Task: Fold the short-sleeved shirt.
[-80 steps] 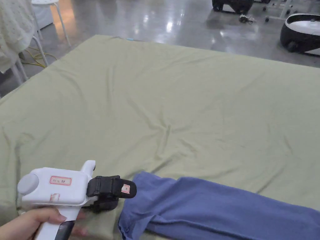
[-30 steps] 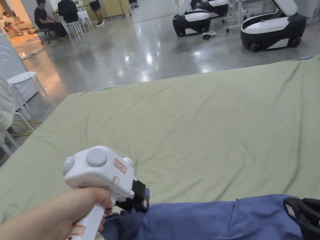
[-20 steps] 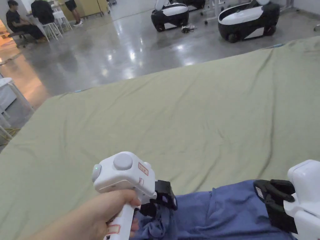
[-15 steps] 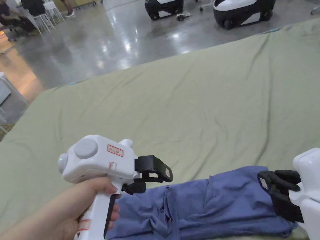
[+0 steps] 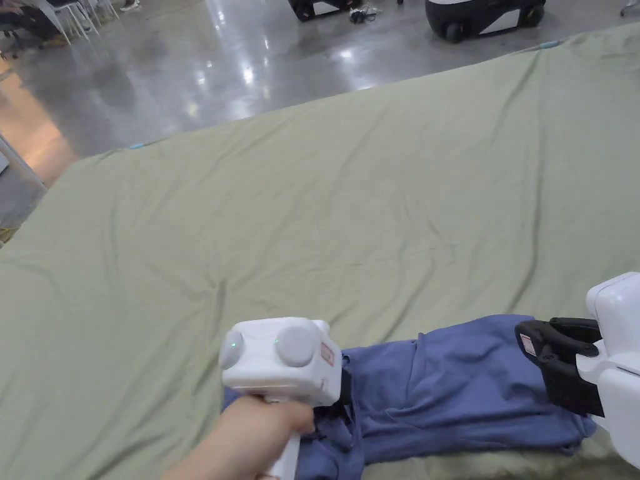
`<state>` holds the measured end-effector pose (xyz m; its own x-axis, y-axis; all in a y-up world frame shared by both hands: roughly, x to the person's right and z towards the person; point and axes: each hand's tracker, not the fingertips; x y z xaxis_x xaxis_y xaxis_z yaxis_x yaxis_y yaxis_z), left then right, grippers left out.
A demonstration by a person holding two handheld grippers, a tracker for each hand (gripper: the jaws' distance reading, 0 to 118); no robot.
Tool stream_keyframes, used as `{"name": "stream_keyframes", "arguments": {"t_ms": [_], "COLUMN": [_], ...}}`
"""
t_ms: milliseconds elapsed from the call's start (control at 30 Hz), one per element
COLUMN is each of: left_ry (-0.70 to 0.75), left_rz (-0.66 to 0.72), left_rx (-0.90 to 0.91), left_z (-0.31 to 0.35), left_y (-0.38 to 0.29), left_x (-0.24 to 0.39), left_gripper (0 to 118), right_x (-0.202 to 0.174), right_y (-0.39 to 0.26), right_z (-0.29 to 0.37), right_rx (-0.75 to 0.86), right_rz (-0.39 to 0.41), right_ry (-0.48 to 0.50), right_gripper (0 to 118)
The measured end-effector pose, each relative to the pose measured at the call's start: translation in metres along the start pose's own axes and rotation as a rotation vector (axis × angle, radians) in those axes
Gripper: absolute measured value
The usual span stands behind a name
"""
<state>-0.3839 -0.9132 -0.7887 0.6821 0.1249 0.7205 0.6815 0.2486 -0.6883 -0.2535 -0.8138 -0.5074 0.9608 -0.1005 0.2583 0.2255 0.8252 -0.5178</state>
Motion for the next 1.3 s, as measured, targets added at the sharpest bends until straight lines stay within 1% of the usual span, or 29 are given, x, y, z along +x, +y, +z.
{"name": "stream_keyframes", "arguments": {"t_ms": [167, 267, 333, 367, 433, 467, 500, 533, 567, 600, 633, 667, 700, 733, 767, 800, 833, 933, 967, 1067, 1100, 1133, 1167, 1200, 1233, 1267, 1300], "left_ry": [-0.203, -0.450, -0.559, -0.566, -0.516, -0.427, -0.354, -0.328, -0.362, -0.440, -0.539, -0.632, -0.690, -0.723, -0.750, -0.776, -0.797, -0.851, -0.851, -0.855, -0.865, -0.862, -0.818, -0.750, -0.694, -0.596, -0.678], "left_rz": [-0.045, -0.001, 0.031, 0.056, 0.095, 0.093, 0.129, 0.185, 0.253, 0.332, 0.393, 0.425, 0.447, 0.449, 0.450, 0.462, 0.450, 0.368, 0.327, 0.297, 0.243, 0.198, 0.155, 0.134, 0.150, 0.209, 0.197], "left_rx": [0.012, 0.023, 0.129, 0.164, 0.254, 0.272, 0.268, 0.255, 0.219, 0.183, 0.165, 0.169, 0.158, 0.134, 0.127, 0.192, 0.180, 0.241, 0.248, 0.237, 0.224, 0.209, 0.202, 0.220, 0.228, 0.221, 0.154], "left_z": [0.031, 0.059, 0.091, 0.100, 0.112, 0.108, 0.099, 0.090, 0.077, 0.066, 0.054, 0.045, 0.035, 0.025, 0.012, 0.003, -0.007, -0.025, -0.028, -0.030, -0.028, -0.026, -0.021, -0.016, -0.017, -0.012, -0.010], "left_y": [0.008, 0.007, 0.000, -0.004, -0.015, -0.020, -0.026, -0.033, -0.041, -0.051, -0.061, -0.069, -0.075, -0.077, -0.079, -0.078, -0.077, -0.064, -0.057, -0.050, -0.047, -0.045, -0.048, -0.048, -0.043, -0.045, -0.054], "left_x": [0.021, 0.001, -0.031, -0.057, -0.107, -0.138, -0.169, -0.195, -0.222, -0.245, -0.261, -0.272, -0.278, -0.279, -0.282, -0.280, -0.274, -0.256, -0.249, -0.233, -0.229, -0.226, -0.226, -0.229, -0.228, -0.238, -0.240], "left_gripper": [0, 0, 0, 0, 0, 0, 0, 0, 0, 1, 9, 30, 74, 104, 118, 118, 118, 118, 118, 118, 117, 110, 79, 4, 4, 4, 4], "right_x": [-0.003, -0.007, -0.010, -0.011, -0.012, -0.012, -0.013, -0.014, -0.015, -0.016, -0.017, -0.018, -0.018, -0.019, -0.019, -0.020, -0.021, -0.024, -0.025, -0.027, -0.028, -0.028, -0.029, -0.030, -0.030, -0.030, -0.031], "right_y": [-0.002, -0.002, -0.002, -0.002, -0.002, -0.002, -0.002, -0.003, -0.004, -0.004, -0.005, -0.005, -0.005, -0.004, -0.003, -0.002, -0.001, 0.004, 0.006, 0.008, 0.008, 0.008, 0.008, 0.008, 0.008, 0.008, 0.009], "right_z": [-0.008, -0.010, -0.006, -0.004, -0.001, 0.000, -0.001, -0.003, -0.005, -0.006, -0.008, -0.010, -0.011, -0.013, -0.015, -0.017, -0.019, -0.027, -0.030, -0.038, -0.040, -0.042, -0.044, -0.046, -0.047, -0.048, -0.049], "right_rx": [-0.015, -0.024, -0.014, -0.004, 0.015, 0.015, 0.012, 0.008, 0.004, -0.005, -0.014, -0.017, -0.022, -0.026, -0.030, -0.034, -0.035, -0.038, -0.039, -0.048, -0.052, -0.056, -0.062, -0.066, -0.068, -0.070, -0.072], "right_rz": [0.008, 0.015, 0.017, 0.016, 0.009, 0.007, 0.006, 0.008, 0.013, 0.019, 0.021, 0.017, 0.012, 0.007, -0.002, -0.008, -0.012, -0.020, -0.022, -0.022, -0.020, -0.019, -0.017, -0.014, -0.012, -0.009, -0.008], "right_ry": [0.010, 0.017, 0.019, 0.018, 0.019, 0.020, 0.022, 0.024, 0.019, 0.015, 0.007, 0.003, 0.003, 0.001, -0.002, -0.003, -0.004, -0.006, -0.006, -0.002, 0.001, 0.002, 0.005, 0.008, 0.009, 0.012, 0.014], "right_gripper": [1, 1, 1, 1, 1, 1, 1, 1, 1, 1, 1, 1, 1, 1, 1, 1, 1, 1, 1, 1, 1, 1, 1, 1, 1, 1, 1]}}
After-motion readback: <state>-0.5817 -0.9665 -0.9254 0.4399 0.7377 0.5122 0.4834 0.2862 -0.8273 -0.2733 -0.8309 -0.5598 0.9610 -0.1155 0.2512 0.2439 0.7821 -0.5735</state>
